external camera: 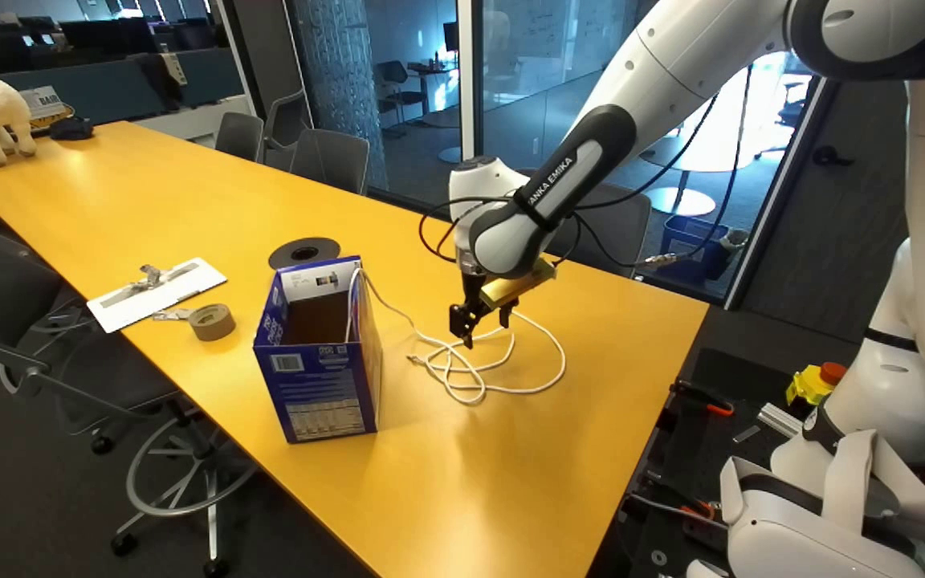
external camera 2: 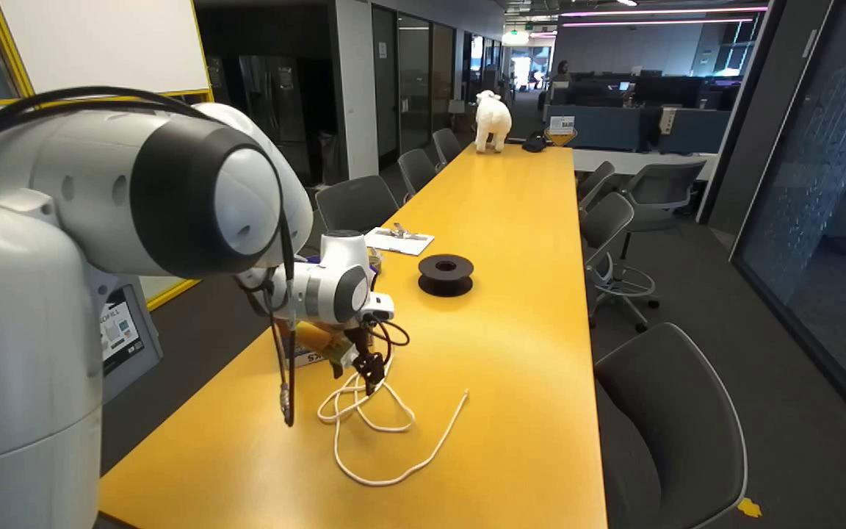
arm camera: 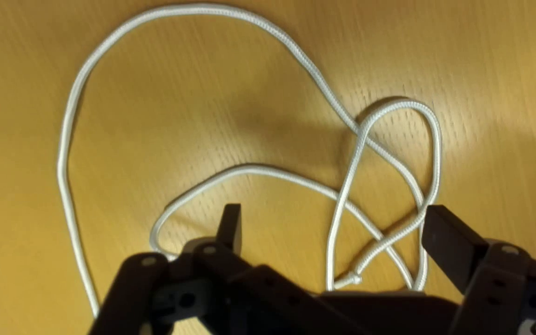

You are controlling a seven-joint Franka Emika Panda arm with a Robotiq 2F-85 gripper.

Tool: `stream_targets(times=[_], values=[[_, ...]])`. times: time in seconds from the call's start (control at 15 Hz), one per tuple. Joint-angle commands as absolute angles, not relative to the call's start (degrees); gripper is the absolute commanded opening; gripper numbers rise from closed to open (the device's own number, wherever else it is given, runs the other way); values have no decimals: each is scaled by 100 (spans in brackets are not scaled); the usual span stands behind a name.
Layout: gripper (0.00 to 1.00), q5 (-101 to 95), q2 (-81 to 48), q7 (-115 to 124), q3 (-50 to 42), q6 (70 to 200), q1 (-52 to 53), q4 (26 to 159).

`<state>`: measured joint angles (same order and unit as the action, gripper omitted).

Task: Put the strings inside the blue box.

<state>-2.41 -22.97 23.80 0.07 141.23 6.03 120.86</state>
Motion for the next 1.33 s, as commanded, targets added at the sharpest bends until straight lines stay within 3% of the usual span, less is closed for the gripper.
stream_targets(times=[0.0,1.27], values=[[100,215,-2091,2400,80,14547,629,12648],[100,1154,-3415,2775,-118,14539,637,11676]])
